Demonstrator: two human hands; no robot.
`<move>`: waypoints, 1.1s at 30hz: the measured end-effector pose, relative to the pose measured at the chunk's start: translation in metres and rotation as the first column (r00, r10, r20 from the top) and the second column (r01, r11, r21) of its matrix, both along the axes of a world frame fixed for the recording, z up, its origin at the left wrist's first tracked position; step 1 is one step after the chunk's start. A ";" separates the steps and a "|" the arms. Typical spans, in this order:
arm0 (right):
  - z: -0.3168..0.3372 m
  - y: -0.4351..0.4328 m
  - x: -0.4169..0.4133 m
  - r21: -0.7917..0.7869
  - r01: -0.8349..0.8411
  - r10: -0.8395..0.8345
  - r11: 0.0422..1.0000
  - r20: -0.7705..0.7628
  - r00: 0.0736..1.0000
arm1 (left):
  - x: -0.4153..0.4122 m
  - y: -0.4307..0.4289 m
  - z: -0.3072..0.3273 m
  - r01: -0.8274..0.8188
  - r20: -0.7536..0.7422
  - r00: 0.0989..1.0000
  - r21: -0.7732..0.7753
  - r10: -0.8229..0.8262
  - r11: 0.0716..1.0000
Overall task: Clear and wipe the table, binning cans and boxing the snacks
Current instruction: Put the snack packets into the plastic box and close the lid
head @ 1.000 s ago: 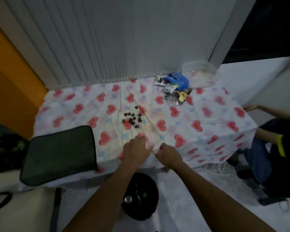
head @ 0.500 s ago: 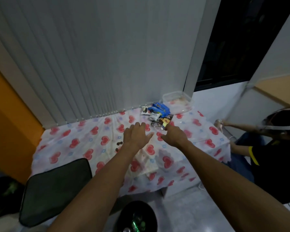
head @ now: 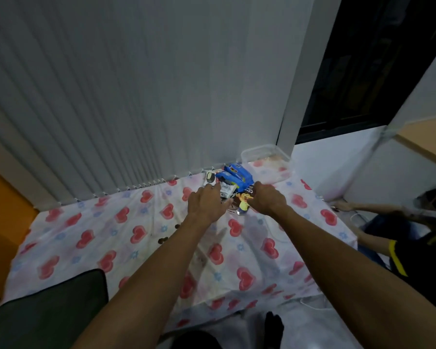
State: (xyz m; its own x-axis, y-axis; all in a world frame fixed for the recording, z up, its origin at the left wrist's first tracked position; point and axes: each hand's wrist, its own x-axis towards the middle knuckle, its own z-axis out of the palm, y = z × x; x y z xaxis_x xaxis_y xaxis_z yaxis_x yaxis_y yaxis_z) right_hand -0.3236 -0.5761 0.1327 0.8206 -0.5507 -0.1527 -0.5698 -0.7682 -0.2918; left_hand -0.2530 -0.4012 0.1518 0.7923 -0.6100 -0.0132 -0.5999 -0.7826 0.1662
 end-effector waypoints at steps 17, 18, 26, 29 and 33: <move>-0.112 -0.175 0.223 0.109 -0.232 0.235 0.967 -0.022 0.972 | 0.148 -0.226 -0.119 -0.266 -0.258 0.929 0.039 0.267 0.963; -0.118 -0.175 0.229 0.099 -0.250 0.252 0.963 -0.012 0.968 | 0.151 -0.229 -0.125 -0.281 -0.268 0.923 0.024 0.277 0.959; -0.138 -0.161 0.270 0.030 -0.253 0.254 0.967 -0.084 0.963 | 0.179 -0.229 -0.159 -0.380 -0.407 0.836 0.056 0.368 0.923; -0.144 -0.157 0.278 -0.076 -0.265 0.249 0.961 -0.173 0.953 | 0.185 -0.224 -0.170 -0.368 -0.409 0.840 0.050 0.355 0.928; -0.148 -0.152 0.285 -0.141 -0.250 0.216 0.958 -0.219 0.952 | 0.189 -0.226 -0.177 -0.419 -0.450 0.823 -0.068 0.347 0.905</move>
State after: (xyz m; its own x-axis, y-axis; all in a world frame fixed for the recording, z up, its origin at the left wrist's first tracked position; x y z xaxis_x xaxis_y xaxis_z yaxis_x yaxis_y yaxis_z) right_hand -0.0387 -0.7280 -0.0156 0.8911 -0.3792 -0.2493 -0.4027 -0.9140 -0.0489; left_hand -0.0635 -0.6269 -0.0252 0.9026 -0.2804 -0.3267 -0.1020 -0.8764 0.4706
